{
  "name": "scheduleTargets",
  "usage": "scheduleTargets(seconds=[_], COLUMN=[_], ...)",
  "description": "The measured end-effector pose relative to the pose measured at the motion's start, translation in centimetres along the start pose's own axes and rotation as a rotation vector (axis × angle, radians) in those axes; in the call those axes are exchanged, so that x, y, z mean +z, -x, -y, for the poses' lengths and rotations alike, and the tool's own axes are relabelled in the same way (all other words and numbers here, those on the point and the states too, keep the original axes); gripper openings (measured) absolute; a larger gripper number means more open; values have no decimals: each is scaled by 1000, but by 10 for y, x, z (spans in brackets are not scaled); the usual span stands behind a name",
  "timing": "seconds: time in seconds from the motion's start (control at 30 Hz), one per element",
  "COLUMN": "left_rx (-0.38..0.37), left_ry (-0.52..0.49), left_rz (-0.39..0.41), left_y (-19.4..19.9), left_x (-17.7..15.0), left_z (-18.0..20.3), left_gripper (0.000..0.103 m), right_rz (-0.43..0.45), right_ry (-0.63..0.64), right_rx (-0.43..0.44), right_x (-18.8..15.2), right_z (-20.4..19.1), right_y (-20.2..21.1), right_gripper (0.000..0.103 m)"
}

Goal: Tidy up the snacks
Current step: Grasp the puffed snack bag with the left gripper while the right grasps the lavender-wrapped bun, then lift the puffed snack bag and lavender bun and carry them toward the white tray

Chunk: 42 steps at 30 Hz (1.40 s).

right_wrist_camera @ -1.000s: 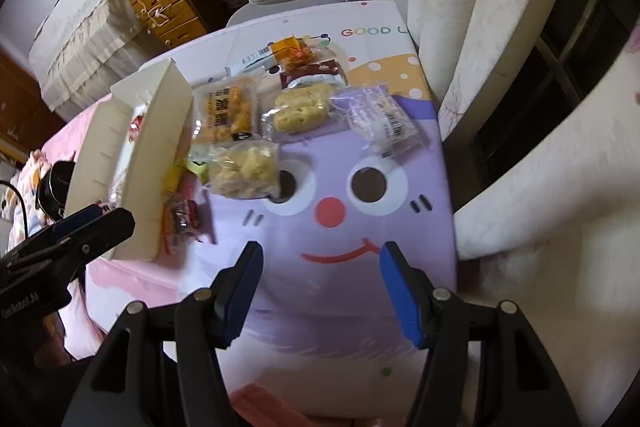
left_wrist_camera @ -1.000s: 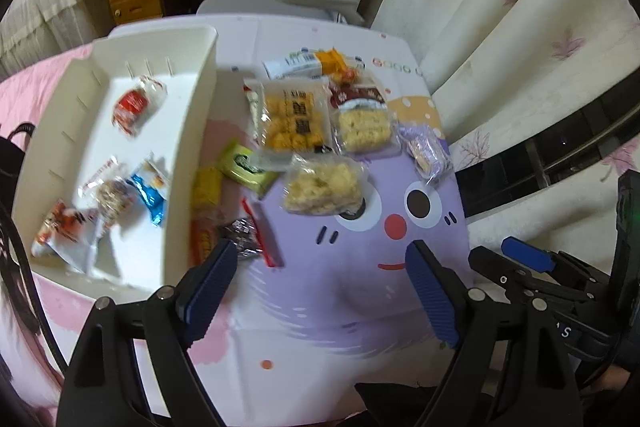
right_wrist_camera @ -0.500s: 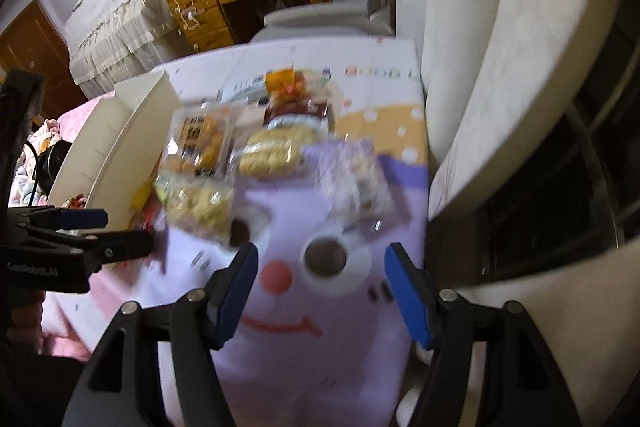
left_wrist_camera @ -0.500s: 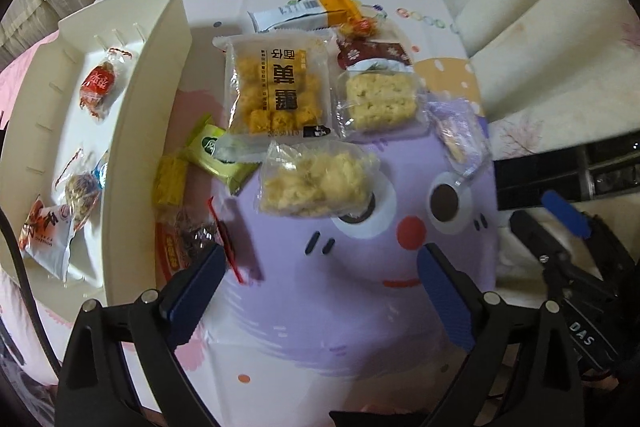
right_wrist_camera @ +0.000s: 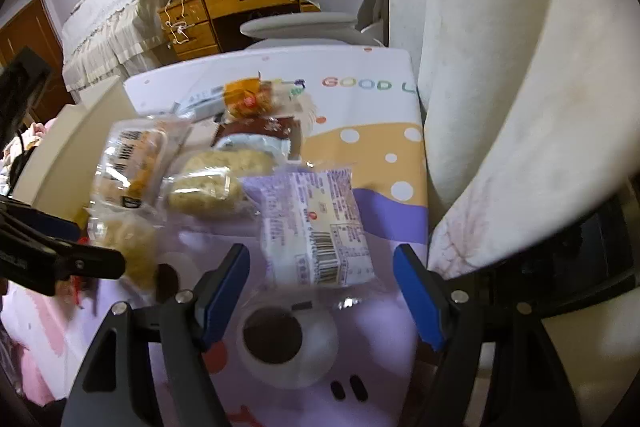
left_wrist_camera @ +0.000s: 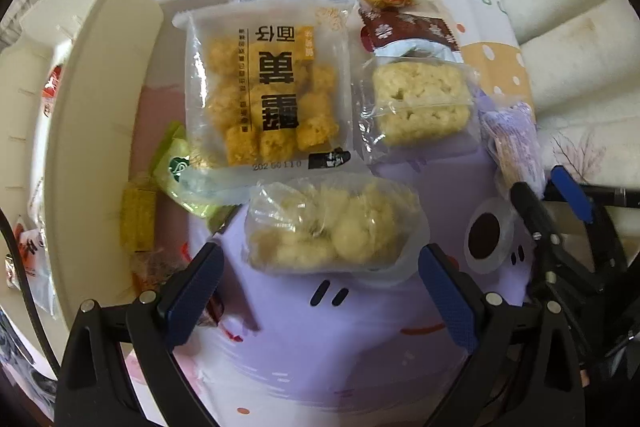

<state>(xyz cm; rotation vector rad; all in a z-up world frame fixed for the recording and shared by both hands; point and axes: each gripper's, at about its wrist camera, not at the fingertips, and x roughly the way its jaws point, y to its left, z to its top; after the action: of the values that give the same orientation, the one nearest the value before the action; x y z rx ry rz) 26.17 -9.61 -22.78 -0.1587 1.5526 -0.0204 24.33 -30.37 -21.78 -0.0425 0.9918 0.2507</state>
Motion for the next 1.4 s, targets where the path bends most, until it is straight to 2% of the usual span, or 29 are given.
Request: scheduleTargets(seconds=[0.2, 0.37, 0.7, 0.8, 1.07, 1.17, 1.4], left_rx=[-39, -22, 4, 1, 33, 5, -33], left_ry=[65, 73, 74, 75, 78, 95, 63], left_rz=[-35, -28, -32, -32, -57, -63, -29], left_y=[-17, -30, -42, -39, -23, -12, 30], left_x=[8, 12, 16, 6, -22, -32, -60], left_z=[-9, -7, -5, -5, -7, -8, -1], left_gripper=[97, 95, 69, 62, 61, 61, 61], right_rz=[26, 19, 7, -5, -58, -70, -96], right_ry=[11, 9, 10, -4, -73, -98, -94], right_rx=[-8, -26, -17, -18, -16, -1, 20], right_x=[-2, 0, -2, -2, -10, -14, -24], right_z=[-6, -6, -4, -3, 3, 4, -9], right_y=[-17, -26, -25, -23, -13, -3, 22], right_gripper=[75, 75, 67, 66, 65, 65, 65])
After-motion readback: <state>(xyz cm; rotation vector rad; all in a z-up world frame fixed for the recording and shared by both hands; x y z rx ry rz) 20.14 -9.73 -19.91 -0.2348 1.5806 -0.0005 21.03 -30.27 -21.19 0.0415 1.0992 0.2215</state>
